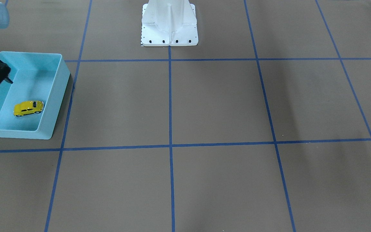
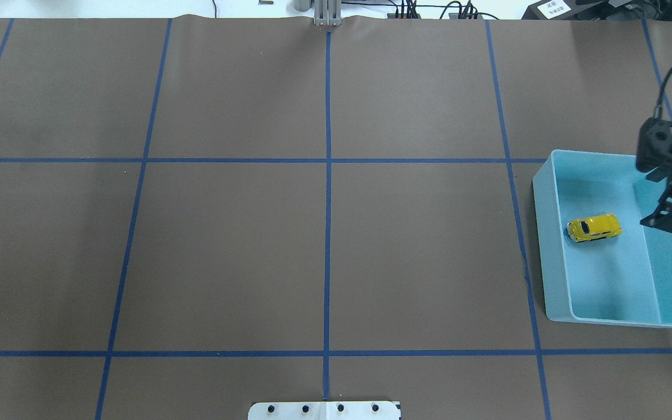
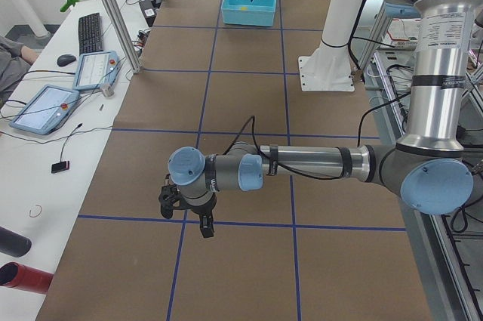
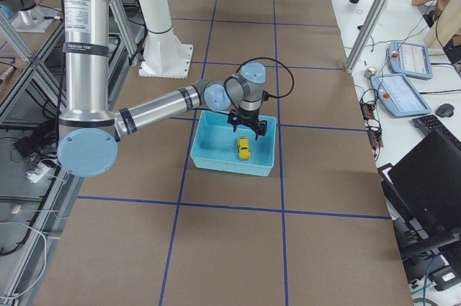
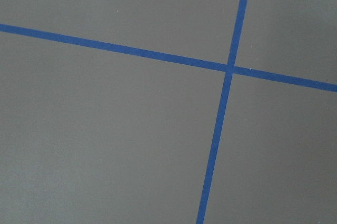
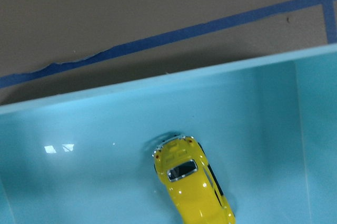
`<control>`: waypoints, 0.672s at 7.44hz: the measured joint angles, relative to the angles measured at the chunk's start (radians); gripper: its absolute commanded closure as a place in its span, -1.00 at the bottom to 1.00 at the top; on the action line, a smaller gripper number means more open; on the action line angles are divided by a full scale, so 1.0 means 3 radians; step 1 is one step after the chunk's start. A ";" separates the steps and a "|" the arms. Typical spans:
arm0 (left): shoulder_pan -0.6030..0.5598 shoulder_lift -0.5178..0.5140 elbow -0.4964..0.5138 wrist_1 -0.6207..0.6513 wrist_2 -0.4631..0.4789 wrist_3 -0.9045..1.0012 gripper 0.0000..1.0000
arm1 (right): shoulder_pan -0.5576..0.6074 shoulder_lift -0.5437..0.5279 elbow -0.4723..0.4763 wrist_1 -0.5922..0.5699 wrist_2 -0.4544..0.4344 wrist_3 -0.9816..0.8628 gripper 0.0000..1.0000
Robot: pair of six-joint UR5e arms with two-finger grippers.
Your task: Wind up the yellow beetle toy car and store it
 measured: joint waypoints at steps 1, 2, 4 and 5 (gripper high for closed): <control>0.0000 0.0065 -0.0073 -0.0003 -0.0002 0.0000 -1.00 | 0.0379 -0.0036 -0.0060 -0.0139 0.0097 -0.0033 -0.98; 0.0000 0.0122 -0.0133 -0.0009 -0.0005 0.0000 -1.00 | 0.0747 -0.0042 -0.0142 -0.0342 0.0146 -0.0034 -0.98; 0.0004 0.0157 -0.0160 -0.0019 -0.0006 0.0000 -1.00 | 0.1299 -0.0046 -0.0334 -0.0800 0.0162 0.0247 -0.98; 0.0004 0.0159 -0.0161 -0.0020 -0.0007 0.0000 -1.00 | 0.1431 -0.0021 -0.0481 -0.0906 0.0168 0.0774 -0.98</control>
